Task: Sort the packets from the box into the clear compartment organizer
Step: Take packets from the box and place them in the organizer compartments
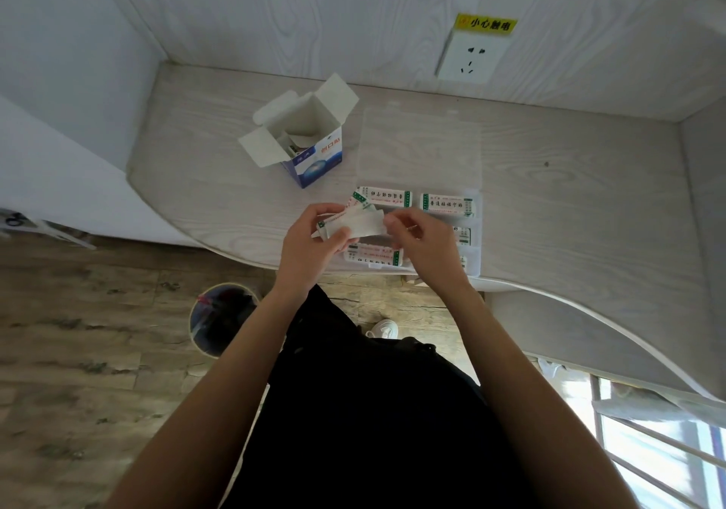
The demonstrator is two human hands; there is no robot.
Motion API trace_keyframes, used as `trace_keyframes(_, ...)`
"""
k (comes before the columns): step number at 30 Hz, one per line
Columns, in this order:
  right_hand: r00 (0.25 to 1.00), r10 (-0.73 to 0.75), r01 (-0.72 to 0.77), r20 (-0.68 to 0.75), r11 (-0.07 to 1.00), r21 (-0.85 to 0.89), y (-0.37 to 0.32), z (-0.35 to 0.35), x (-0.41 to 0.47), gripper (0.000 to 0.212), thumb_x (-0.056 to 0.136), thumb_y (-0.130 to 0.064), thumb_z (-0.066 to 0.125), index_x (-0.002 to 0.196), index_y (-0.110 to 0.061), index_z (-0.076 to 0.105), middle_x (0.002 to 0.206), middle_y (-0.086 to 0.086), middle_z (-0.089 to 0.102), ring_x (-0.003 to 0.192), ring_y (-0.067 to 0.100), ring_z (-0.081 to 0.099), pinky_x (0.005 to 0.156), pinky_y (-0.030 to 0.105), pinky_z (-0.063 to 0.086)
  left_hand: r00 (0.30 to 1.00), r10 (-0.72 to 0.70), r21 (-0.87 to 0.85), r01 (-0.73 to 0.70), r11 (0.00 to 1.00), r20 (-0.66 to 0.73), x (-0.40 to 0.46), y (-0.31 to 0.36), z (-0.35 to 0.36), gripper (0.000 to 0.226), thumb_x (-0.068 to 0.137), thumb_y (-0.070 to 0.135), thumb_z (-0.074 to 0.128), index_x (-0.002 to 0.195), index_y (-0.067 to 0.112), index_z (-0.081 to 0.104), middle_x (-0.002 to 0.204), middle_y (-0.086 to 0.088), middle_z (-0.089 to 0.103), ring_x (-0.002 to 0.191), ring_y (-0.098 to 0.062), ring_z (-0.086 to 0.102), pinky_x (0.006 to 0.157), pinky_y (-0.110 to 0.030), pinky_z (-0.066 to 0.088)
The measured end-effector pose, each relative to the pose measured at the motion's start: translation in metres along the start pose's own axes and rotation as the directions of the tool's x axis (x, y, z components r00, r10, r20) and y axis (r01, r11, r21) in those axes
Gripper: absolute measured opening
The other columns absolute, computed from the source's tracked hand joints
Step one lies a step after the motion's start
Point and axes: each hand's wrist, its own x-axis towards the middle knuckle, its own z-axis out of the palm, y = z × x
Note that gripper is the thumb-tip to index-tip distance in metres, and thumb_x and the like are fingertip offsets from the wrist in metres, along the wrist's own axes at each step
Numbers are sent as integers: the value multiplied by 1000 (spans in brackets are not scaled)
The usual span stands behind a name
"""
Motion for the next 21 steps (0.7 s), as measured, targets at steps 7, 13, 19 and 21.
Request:
trace_keyframes(7, 993, 116, -111, 3, 943, 312, -1, -6, 0, 22, 81, -10, 71, 97, -16, 58, 84, 1, 69, 60, 18, 68, 53, 23, 54, 986, -113, -170, 132, 976, 122, -8, 12, 17, 12, 89, 14, 61, 98, 22, 57, 105, 2, 62, 90, -14, 66, 73, -28, 58)
trace_keyframes(13, 989, 150, -145, 20, 901, 410, 4, -8, -5, 24, 81, -6, 70, 104, -11, 64, 87, 7, 68, 57, 13, 67, 55, 21, 54, 983, -179, -203, 185, 962, 50, -3, 16, 15, 18, 85, 5, 63, 89, 22, 57, 99, 3, 62, 93, -16, 63, 69, -28, 59)
trace_keyframes(19, 985, 153, -175, 85, 881, 439, 1, -6, -5, 25, 85, -5, 65, 110, -6, 61, 90, 3, 68, 58, 9, 67, 55, 20, 54, 993, -117, -122, 121, 985, 34, -4, 14, 13, 27, 79, 1, 69, 90, 23, 57, 98, 5, 64, 88, -6, 64, 64, -21, 56)
trace_keyframes(21, 983, 159, -183, 90, 868, 461, 2, -5, -5, 26, 84, -4, 66, 110, -6, 60, 89, 5, 70, 57, 12, 67, 54, 20, 53, 995, -103, -128, 103, 986, 4, -4, 13, 11, 32, 76, -3, 71, 91, 21, 57, 96, 6, 65, 82, -1, 64, 62, -18, 54)
